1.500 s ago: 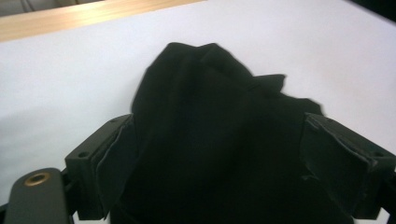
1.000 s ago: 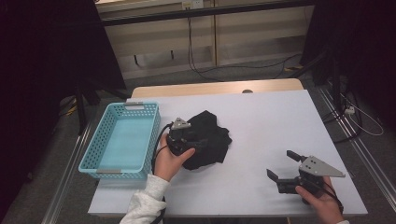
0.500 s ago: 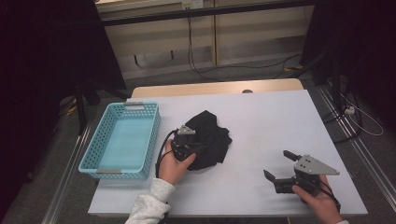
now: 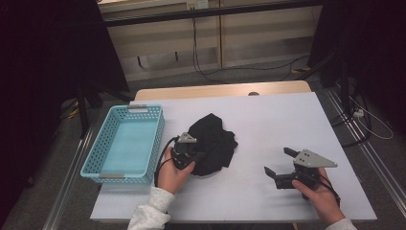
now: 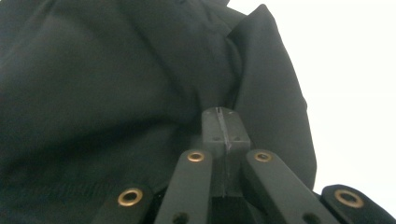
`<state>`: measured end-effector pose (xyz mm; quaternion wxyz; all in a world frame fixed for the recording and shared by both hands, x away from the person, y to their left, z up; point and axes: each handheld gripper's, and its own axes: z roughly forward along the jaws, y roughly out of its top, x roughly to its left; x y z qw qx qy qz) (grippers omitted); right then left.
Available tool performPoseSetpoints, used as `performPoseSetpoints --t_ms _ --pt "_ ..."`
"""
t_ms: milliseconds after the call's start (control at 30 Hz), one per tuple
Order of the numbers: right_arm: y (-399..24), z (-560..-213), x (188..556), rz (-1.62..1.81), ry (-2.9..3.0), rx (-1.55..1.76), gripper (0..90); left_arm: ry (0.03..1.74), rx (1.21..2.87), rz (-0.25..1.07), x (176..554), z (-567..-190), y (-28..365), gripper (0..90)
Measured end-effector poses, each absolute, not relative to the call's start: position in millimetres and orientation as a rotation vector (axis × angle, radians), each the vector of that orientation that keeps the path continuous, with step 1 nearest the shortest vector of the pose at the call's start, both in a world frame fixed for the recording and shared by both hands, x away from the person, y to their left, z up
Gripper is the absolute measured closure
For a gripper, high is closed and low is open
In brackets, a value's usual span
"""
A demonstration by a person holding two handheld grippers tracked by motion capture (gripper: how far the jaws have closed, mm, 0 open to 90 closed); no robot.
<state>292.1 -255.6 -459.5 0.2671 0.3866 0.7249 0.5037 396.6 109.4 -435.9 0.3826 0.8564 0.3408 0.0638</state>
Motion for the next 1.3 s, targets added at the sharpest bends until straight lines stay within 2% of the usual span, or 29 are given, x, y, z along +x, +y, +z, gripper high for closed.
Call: performPoseSetpoints --t_ms 233,300,333,433,533,600,633,667,700,733,767,800,867,933,1167,1300 --pt "-252 -459 303 1.319 1.972 1.068 1.9 0.906 2.113 0.200 394 -431 118 88.7" --pt "-251 -457 304 1.329 1.964 1.068 1.9 0.921 2.100 0.268 394 -430 118 65.3" --pt "-251 -457 304 1.328 1.967 1.064 1.9 0.928 2.090 0.274 393 -430 116 56.8" --pt "-249 -457 304 1.328 1.977 1.060 1.9 0.905 2.072 0.268 391 -430 108 40.5" --pt "-248 -458 304 1.319 1.989 1.056 1.9 0.859 2.101 0.297 392 -437 96 32.2" --pt "-247 -457 304 1.317 1.990 1.055 1.9 0.824 2.144 0.303 392 -443 89 32.1" --pt "-247 -457 303 1.319 1.991 1.053 1.9 0.822 2.163 0.284 392 -446 87 35.3" --pt "-247 -457 303 1.320 1.990 1.054 1.9 0.818 2.172 0.288 392 -449 85 41.4" --pt "-248 -457 302 1.320 1.987 1.056 1.9 0.813 2.167 0.282 391 -450 84 53.4" --pt "-248 -457 302 1.320 1.987 1.056 1.9 0.816 2.173 0.256 391 -450 84 53.4" --pt "-248 -457 303 1.318 1.985 1.060 1.9 0.813 2.189 0.241 391 -449 84 66.6" --pt "-248 -457 303 1.318 1.985 1.060 1.9 0.822 2.196 0.248 391 -450 84 66.6" --pt "-248 -457 303 1.329 1.980 1.072 1.9 0.826 2.203 0.218 391 -451 85 79.6" --pt "-247 -457 305 1.327 1.974 1.081 1.8 0.846 2.202 0.183 391 -449 87 87.0" --pt "-242 -454 313 1.312 1.983 1.088 2.1 0.863 2.125 0.206 390 -416 119 88.4" --pt "-234 -454 323 1.314 1.993 1.105 2.1 0.901 2.100 0.209 388 -410 135 88.5"
